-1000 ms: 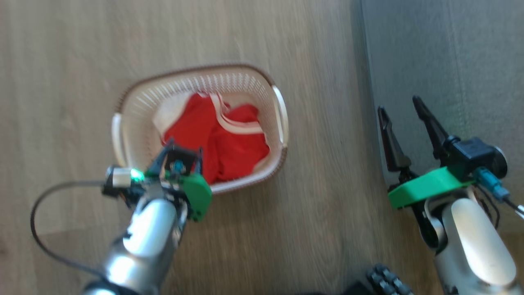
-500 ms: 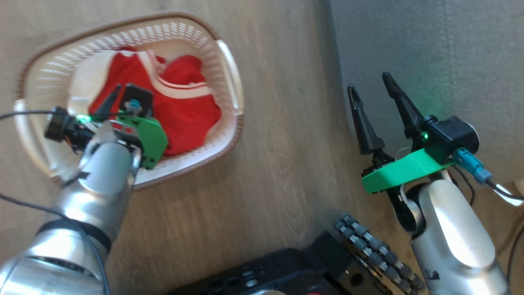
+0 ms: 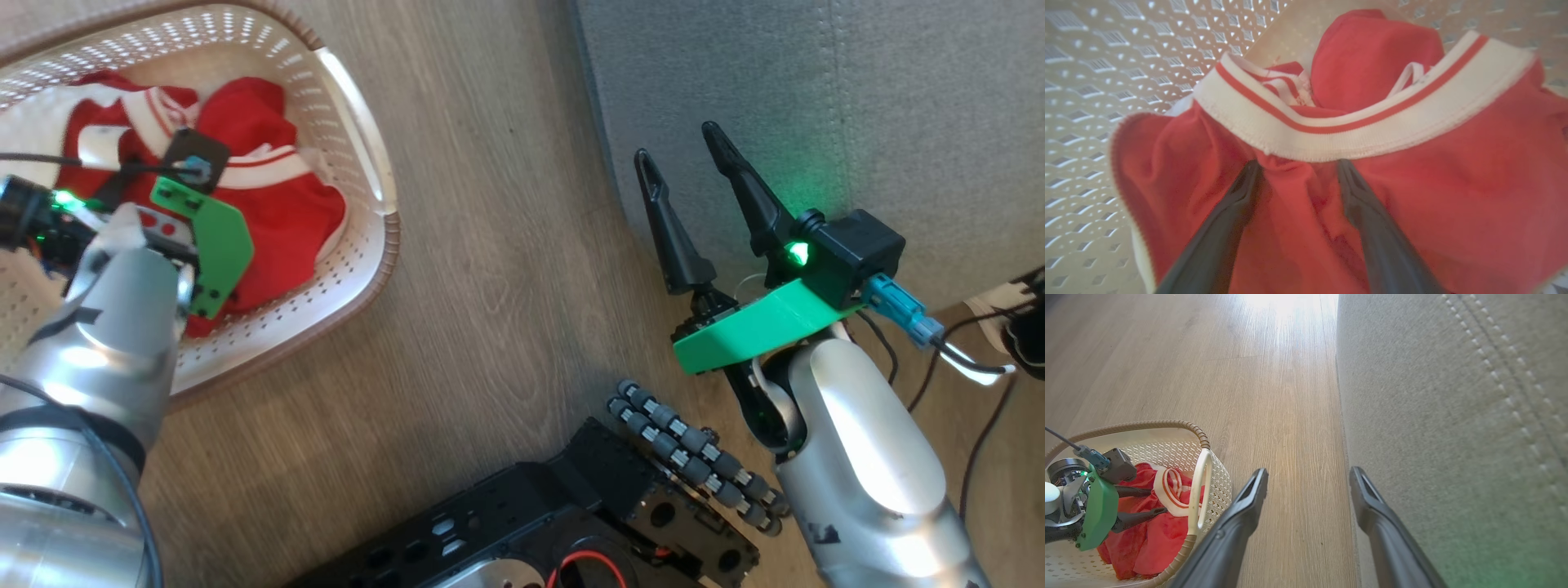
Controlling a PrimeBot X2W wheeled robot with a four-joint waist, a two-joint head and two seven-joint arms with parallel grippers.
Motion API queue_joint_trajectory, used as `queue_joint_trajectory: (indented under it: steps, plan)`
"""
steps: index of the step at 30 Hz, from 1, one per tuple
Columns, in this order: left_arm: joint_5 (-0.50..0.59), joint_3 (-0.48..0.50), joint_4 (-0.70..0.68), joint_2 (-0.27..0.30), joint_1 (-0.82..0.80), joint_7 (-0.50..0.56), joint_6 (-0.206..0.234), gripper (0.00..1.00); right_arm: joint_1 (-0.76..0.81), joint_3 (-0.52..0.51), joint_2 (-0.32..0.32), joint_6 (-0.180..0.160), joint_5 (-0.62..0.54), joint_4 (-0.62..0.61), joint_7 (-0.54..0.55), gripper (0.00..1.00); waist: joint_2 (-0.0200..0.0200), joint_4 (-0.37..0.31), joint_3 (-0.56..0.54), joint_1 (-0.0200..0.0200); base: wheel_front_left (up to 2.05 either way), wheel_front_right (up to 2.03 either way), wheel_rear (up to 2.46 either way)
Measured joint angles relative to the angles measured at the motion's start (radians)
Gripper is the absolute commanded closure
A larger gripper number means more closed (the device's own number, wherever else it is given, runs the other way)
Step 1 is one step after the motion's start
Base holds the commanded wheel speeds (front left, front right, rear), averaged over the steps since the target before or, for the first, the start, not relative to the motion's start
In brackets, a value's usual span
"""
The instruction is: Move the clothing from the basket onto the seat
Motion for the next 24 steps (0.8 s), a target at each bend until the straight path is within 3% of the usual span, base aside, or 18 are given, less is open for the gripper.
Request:
queue_joint_trajectory:
  steps: [2,7,8,9,10,11,24]
  plan:
    - [0.002,-0.006,0.002,0.009,-0.008,0.03,0.022,0.0,0.0,0.003,0.003,0.0,0.005,0.0,0.0,0.0,0.0,-0.011,0.007,0.0,0.0,0.0,0.0]
    - [0.002,-0.016,0.002,0.012,-0.013,0.097,0.026,0.0,0.0,0.007,0.004,0.0,0.023,-0.002,0.0,0.0,0.0,-0.018,0.011,0.0,0.0,0.0,0.0]
    - [0.002,-0.016,0.002,0.012,-0.013,0.104,0.025,0.23,0.0,0.008,0.004,0.0,0.026,-0.002,0.0,0.0,0.0,-0.019,0.011,0.0,0.0,0.0,0.0]
    - [0.002,-0.016,0.002,0.012,-0.013,0.107,0.024,0.76,0.0,0.008,0.004,0.0,0.027,-0.002,0.0,0.0,0.0,-0.019,0.011,0.0,0.0,0.0,0.0]
    - [0.002,-0.016,0.002,0.013,-0.013,0.112,0.023,0.76,0.0,0.009,0.004,0.0,0.031,-0.002,0.0,0.0,0.0,-0.019,0.011,0.0,0.0,0.0,0.0]
    - [0.0,-0.016,0.002,0.014,-0.013,0.112,0.02,1.0,0.0,0.01,0.004,0.0,0.034,-0.002,0.0,0.0,0.0,-0.019,0.01,0.0,0.0,0.0,0.0]
    - [-0.06,-0.012,0.007,-0.028,0.042,0.012,0.017,1.0,0.003,-0.033,0.002,0.0,-0.004,0.017,0.0,0.0,0.0001,0.022,-0.085,0.0,0.0,0.0,0.0]
